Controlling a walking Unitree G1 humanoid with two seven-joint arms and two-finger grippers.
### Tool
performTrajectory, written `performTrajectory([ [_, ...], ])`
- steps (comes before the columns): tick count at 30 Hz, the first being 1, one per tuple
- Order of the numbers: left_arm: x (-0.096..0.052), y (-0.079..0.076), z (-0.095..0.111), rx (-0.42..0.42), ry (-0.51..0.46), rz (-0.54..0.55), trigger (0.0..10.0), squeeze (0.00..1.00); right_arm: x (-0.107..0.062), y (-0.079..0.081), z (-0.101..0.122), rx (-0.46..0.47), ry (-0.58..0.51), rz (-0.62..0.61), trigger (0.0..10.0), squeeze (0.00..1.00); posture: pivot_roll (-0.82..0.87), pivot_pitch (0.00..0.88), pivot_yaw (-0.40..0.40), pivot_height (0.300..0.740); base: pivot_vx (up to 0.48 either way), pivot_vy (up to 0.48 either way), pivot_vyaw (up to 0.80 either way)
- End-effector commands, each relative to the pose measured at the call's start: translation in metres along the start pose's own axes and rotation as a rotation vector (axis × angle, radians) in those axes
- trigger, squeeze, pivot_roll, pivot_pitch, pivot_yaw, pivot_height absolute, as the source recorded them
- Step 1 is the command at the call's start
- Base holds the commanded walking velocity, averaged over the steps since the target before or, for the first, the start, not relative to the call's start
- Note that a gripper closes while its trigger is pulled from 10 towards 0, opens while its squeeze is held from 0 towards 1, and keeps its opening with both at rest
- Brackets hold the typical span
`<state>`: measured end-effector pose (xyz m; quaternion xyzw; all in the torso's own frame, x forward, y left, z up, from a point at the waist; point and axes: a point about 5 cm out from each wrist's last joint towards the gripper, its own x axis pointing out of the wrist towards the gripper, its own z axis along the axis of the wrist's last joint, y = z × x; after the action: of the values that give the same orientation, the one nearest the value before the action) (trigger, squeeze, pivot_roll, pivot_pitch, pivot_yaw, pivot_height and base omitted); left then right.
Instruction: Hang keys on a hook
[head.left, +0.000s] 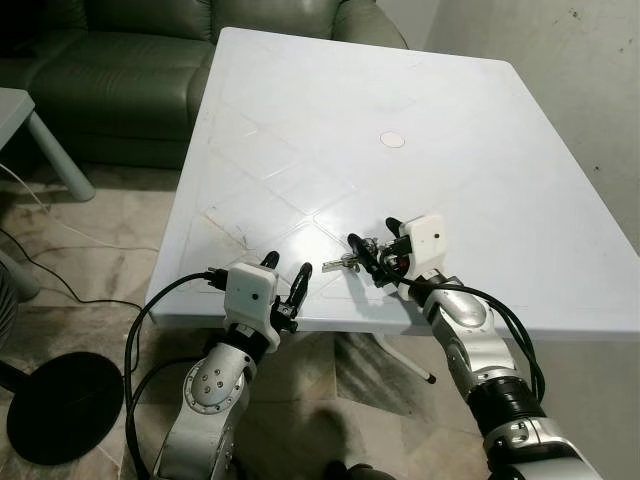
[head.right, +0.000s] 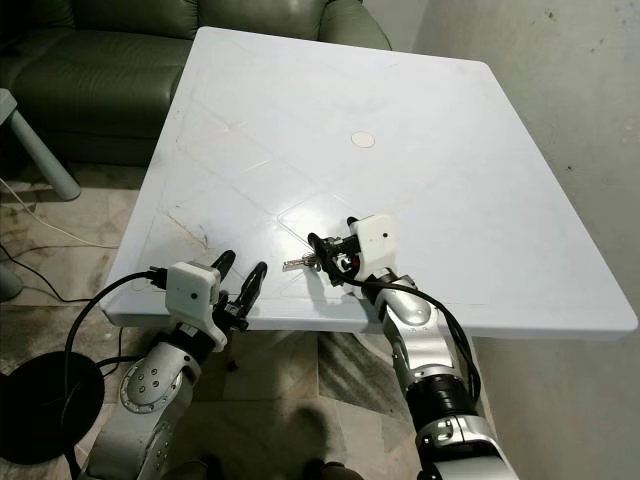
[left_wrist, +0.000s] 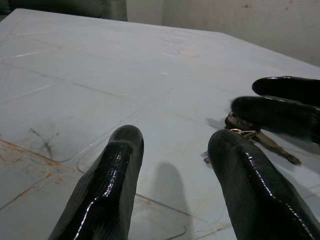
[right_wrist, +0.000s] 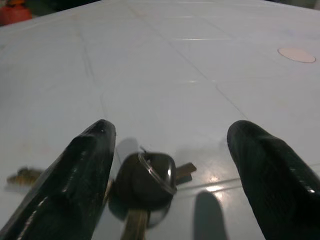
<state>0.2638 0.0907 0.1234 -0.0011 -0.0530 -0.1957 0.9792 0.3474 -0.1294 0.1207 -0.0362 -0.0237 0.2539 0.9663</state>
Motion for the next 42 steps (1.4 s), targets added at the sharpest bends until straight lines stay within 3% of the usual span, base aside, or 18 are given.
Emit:
performTrajectory([
  [1,0.001,-0.003,0.004,0.008,-0.013,-0.007,10.0,0.0,-0.006,-0.007,-0.002,-0.031,0.002,0.017,8.9,0.0,0.04,0.188,-0.121,0.74,0.0,0.0,0.0],
  [2,0.001,-0.003,0.004,0.008,-0.013,-0.007,10.0,0.0,-0.006,-0.007,-0.002,-0.031,0.002,0.017,8.9,0.0,0.04,0.188,-0.121,0.74,0.0,0.0,0.0],
  [3,0.001,-0.003,0.004,0.008,-0.013,-0.007,10.0,0.0,-0.006,-0.008,-0.003,-0.031,0.005,0.015,6.7,0.0,0.04,0.188,-0.121,0.74,0.0,0.0,0.0],
  [4,0.001,-0.003,0.004,0.009,-0.014,-0.008,10.0,0.0,-0.008,-0.009,-0.003,-0.049,0.0,0.041,5.3,0.0,0.04,0.188,-0.121,0.74,0.0,0.0,0.0],
  [5,0.001,-0.003,0.004,0.009,-0.014,-0.009,10.0,0.0,-0.009,-0.009,-0.003,-0.057,-0.003,0.048,5.3,0.0,0.04,0.188,-0.121,0.74,0.0,0.0,0.0],
  [6,0.001,-0.004,0.004,0.009,-0.015,-0.008,10.0,0.0,-0.009,-0.01,-0.003,-0.043,-0.008,0.046,4.2,0.0,0.04,0.188,-0.121,0.74,0.0,0.0,0.0],
  [9,0.001,-0.003,0.004,0.01,-0.015,-0.007,10.0,0.0,-0.01,-0.01,-0.003,-0.043,-0.014,0.046,3.6,0.0,0.04,0.188,-0.122,0.74,0.0,0.0,0.0],
  [10,0.001,-0.003,0.004,0.009,-0.015,-0.006,10.0,0.0,-0.01,-0.01,-0.002,-0.049,-0.023,0.05,1.1,0.0,0.04,0.188,-0.122,0.74,0.0,0.0,0.0],
  [11,0.001,-0.003,0.004,0.009,-0.015,-0.006,10.0,0.0,-0.01,-0.01,-0.002,-0.049,-0.023,0.05,1.1,0.0,0.04,0.188,-0.122,0.74,0.0,0.0,0.0],
  [12,0.001,-0.003,0.004,0.009,-0.015,-0.006,10.0,0.0,-0.01,-0.01,-0.002,-0.053,-0.025,0.052,0.1,0.0,0.04,0.187,-0.123,0.74,0.0,0.0,0.0],
  [13,0.001,-0.003,0.004,0.01,-0.015,-0.005,10.0,0.0,-0.01,-0.01,-0.003,-0.055,-0.027,0.053,0.1,0.0,0.04,0.187,-0.123,0.74,0.0,0.0,0.0],
  [15,0.001,-0.003,0.005,0.01,-0.016,-0.005,10.0,0.0,-0.01,-0.01,-0.003,-0.053,-0.033,0.058,0.9,0.0,0.04,0.188,-0.123,0.74,0.0,0.0,0.0],
  [17,0.001,-0.003,0.005,0.011,-0.016,-0.005,10.0,0.0,-0.01,-0.01,-0.003,-0.053,-0.037,0.061,0.9,0.0,0.04,0.188,-0.123,0.74,0.0,0.0,0.0],
  [19,0.001,-0.003,0.005,0.012,-0.016,-0.005,10.0,0.0,-0.01,-0.009,-0.003,-0.056,-0.038,0.067,2.1,0.0,0.05,0.188,-0.123,0.74,0.0,0.0,0.0],
  [21,0.001,-0.003,0.005,0.012,-0.016,-0.004,10.0,0.0,-0.009,-0.008,-0.002,-0.058,-0.04,0.074,2.0,0.0,0.05,0.188,-0.123,0.74,0.0,0.0,0.0],
  [22,0.002,-0.003,0.005,0.012,-0.016,-0.003,10.0,0.0,-0.009,-0.008,-0.003,-0.062,-0.037,0.076,3.3,0.0,0.05,0.188,-0.123,0.74,0.0,0.0,0.0],
  [23,0.001,-0.002,0.005,0.012,-0.015,-0.003,10.0,0.0,-0.009,-0.007,-0.003,-0.06,-0.035,0.081,9.9,0.0,0.05,0.191,-0.123,0.74,0.0,0.0,0.0],
  [42,0.002,-0.002,0.005,0.013,-0.015,-0.002,10.0,0.0,-0.005,0.0,-0.008,-0.082,0.008,0.081,10.0,0.0,0.05,0.193,-0.123,0.74,0.0,0.0,0.0],
])
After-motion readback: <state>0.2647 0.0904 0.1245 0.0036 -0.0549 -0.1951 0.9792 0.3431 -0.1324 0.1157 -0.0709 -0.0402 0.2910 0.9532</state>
